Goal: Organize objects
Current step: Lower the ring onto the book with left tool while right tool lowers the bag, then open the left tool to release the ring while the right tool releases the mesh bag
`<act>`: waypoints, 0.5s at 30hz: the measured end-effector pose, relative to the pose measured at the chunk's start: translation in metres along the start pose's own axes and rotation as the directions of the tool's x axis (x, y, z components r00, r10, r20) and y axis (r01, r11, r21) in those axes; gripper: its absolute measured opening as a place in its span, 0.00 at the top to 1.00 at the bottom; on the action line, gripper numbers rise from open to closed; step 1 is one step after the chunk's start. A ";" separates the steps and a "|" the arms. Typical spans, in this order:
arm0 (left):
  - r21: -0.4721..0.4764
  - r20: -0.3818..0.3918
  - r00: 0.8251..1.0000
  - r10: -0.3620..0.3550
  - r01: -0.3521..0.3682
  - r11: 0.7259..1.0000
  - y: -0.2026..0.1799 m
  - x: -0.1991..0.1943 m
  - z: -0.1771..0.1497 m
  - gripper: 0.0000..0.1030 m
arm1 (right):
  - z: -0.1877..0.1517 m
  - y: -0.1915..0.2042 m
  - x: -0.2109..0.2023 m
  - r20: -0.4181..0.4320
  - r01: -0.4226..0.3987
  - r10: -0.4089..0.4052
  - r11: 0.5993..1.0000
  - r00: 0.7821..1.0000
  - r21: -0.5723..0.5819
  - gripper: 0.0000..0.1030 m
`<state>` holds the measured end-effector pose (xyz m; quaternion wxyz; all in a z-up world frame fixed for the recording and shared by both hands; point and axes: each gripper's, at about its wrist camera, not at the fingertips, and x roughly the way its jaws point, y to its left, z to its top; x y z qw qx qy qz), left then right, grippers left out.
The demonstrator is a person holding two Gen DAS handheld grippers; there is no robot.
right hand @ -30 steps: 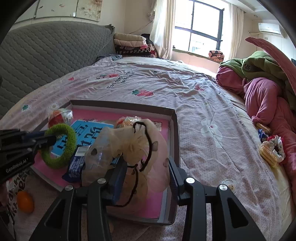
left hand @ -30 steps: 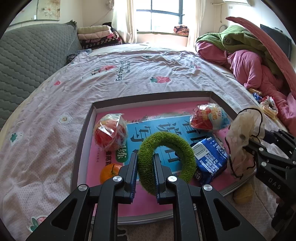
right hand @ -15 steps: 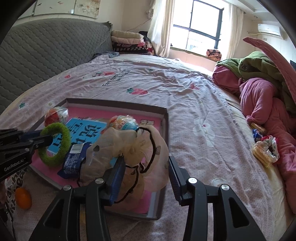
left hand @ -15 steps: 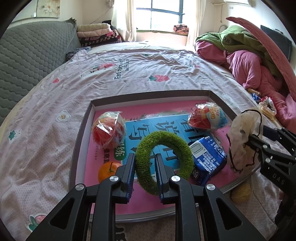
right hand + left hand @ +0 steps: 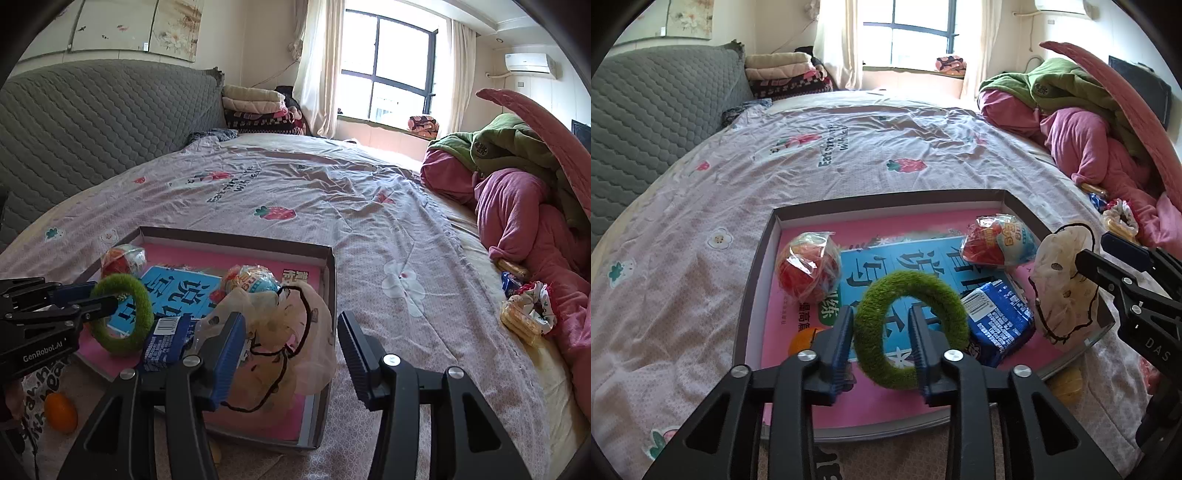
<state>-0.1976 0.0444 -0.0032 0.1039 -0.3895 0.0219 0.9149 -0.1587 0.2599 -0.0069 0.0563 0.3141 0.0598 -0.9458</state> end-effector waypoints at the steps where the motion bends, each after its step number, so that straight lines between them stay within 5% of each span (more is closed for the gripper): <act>1: 0.000 0.005 1.000 0.002 -0.002 1.000 0.001 -0.001 -0.001 0.67 | 0.000 0.000 0.000 0.001 -0.003 0.003 1.000 1.000 0.000 0.50; 15: 0.014 0.030 1.000 0.009 -0.009 1.000 -0.002 -0.015 0.003 0.65 | 0.002 0.000 -0.004 0.011 -0.015 0.015 1.000 1.000 0.004 0.49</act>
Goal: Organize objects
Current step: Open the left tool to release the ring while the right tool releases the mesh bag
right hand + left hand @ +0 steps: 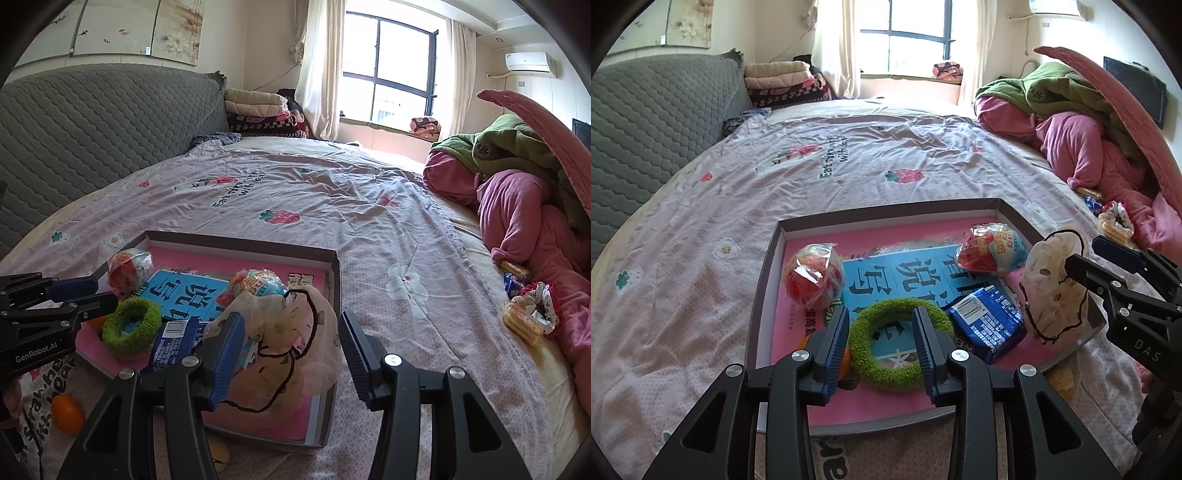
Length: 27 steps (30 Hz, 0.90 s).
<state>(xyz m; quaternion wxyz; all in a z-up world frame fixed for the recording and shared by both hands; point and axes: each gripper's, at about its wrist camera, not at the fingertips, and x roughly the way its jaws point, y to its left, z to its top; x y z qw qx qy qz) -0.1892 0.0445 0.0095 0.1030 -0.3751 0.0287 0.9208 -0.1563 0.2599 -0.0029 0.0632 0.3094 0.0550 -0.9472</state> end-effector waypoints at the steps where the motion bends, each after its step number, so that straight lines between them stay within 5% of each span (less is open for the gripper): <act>1: 0.001 0.000 1.000 0.001 -0.001 1.000 0.000 -0.001 0.000 0.65 | 0.000 0.001 0.000 -0.001 -0.002 0.002 1.000 1.000 -0.001 0.49; 10: 0.004 0.002 1.000 0.009 -0.009 1.000 0.003 -0.004 0.000 0.64 | -0.001 0.003 0.002 -0.013 -0.002 0.002 1.000 1.000 -0.013 0.49; 27: 0.001 0.024 1.000 0.012 -0.012 1.000 0.005 -0.019 -0.003 0.45 | 0.002 0.009 -0.012 0.037 -0.008 0.010 0.999 0.999 -0.035 0.48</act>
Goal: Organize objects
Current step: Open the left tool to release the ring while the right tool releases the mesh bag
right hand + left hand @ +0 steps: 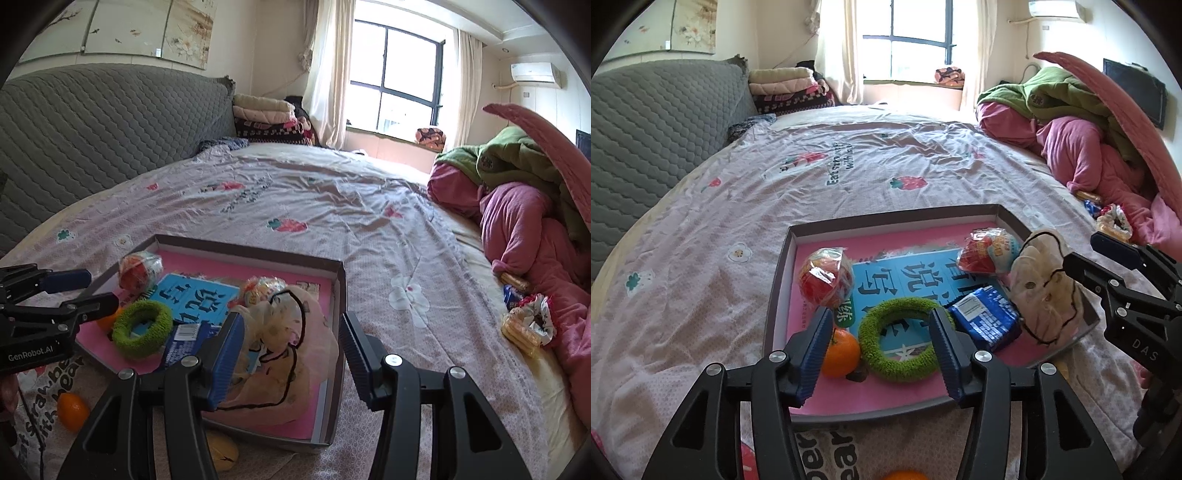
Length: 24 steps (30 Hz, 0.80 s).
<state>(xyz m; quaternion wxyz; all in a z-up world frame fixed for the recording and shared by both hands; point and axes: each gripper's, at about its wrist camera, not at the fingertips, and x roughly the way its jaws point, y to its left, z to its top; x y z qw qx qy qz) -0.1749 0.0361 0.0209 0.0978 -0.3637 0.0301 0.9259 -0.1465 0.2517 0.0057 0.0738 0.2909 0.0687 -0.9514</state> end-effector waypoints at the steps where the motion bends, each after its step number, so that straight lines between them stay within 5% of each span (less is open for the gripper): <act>1: 0.000 0.001 1.000 0.000 0.000 1.000 0.000 -0.002 0.000 0.45 | 0.001 0.001 -0.004 0.014 0.000 0.000 1.000 1.000 -0.004 0.48; 24: 0.025 0.011 1.000 -0.005 0.005 1.000 0.019 -0.050 -0.048 0.45 | -0.021 0.019 -0.036 0.018 -0.008 0.008 1.000 1.000 -0.010 0.43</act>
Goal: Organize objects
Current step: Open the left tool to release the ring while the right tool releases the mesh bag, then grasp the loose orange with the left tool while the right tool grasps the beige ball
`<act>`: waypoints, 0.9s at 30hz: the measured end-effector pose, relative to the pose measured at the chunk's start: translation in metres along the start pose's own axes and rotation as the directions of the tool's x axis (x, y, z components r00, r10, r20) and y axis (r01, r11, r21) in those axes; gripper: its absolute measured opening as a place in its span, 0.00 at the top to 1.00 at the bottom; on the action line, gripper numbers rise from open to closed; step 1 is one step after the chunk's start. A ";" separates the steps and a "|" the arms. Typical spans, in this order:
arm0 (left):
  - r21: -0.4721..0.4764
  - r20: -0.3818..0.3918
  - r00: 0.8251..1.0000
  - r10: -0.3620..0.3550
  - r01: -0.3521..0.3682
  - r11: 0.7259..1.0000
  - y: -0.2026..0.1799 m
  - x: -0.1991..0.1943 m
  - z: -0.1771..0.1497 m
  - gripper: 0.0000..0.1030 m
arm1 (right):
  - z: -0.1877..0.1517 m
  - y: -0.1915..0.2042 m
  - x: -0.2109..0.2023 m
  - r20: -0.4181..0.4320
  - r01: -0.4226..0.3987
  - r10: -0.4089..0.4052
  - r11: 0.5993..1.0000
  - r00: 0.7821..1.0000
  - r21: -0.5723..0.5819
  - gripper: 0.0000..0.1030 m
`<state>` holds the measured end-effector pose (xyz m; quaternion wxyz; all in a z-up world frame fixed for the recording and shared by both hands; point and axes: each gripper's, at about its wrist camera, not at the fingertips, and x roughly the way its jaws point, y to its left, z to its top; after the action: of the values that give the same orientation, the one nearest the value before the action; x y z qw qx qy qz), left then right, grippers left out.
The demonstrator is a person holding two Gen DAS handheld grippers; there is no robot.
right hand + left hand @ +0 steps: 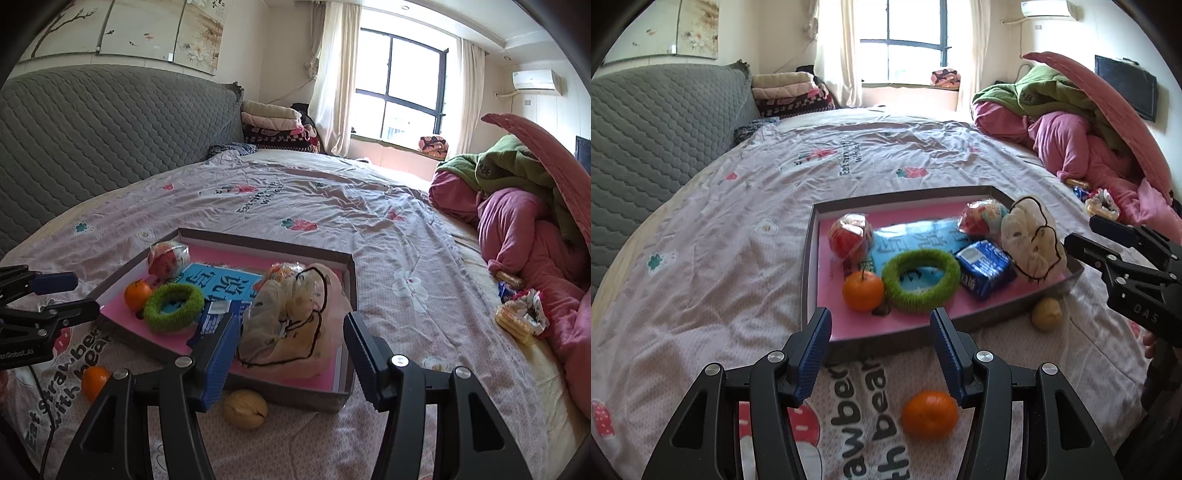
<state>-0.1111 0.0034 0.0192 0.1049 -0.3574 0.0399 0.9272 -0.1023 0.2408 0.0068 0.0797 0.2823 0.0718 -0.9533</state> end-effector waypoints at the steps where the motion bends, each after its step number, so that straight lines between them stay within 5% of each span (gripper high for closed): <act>1: 0.003 -0.004 1.000 -0.003 0.003 1.000 0.000 0.000 -0.002 0.45 | -0.002 0.000 0.000 -0.004 -0.001 0.001 1.000 1.000 0.006 0.43; 27: 0.057 -0.161 0.981 -0.107 0.117 0.991 -0.022 0.018 -0.051 0.44 | -0.045 0.021 0.031 -0.220 -0.074 0.083 0.996 0.972 0.047 0.43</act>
<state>-0.0859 0.0208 -0.0305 0.1652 -0.4274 0.0587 0.8869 -0.1005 0.2252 -0.0495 0.1034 0.3908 0.0507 -0.9133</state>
